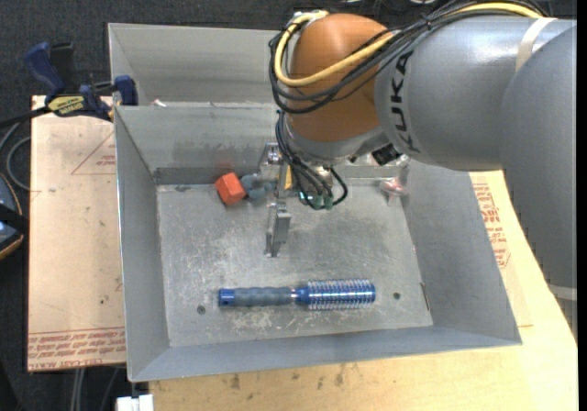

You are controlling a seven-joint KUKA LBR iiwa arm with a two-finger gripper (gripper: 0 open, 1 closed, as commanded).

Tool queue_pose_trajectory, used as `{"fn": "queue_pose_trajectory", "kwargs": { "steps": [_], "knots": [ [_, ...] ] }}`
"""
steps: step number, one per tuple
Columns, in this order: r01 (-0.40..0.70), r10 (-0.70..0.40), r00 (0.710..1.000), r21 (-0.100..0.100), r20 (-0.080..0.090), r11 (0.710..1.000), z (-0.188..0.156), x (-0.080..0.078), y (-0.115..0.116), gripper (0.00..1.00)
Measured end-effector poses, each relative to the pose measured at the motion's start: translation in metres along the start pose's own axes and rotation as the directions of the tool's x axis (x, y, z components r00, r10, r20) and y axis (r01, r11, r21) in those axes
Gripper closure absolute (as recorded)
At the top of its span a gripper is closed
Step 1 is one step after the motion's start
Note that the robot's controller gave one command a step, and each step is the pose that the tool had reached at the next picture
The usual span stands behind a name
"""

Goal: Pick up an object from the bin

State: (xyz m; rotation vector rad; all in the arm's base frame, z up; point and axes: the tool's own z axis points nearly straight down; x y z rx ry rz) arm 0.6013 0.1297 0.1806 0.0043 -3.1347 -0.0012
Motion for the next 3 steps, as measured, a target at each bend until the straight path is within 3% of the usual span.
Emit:
{"fn": "queue_pose_trajectory", "kwargs": {
  "steps": [1,2,3],
  "knots": [
    [0.08,-0.08,0.997,-0.003,0.022,0.997,0.109,0.086,-0.019,0.0],
    [0.078,-0.078,0.997,-0.003,0.023,0.997,0.107,0.085,-0.019,1.0],
    [0.068,-0.068,0.998,-0.001,0.014,0.998,-0.027,0.111,-0.012,1.0]
  ]
}}
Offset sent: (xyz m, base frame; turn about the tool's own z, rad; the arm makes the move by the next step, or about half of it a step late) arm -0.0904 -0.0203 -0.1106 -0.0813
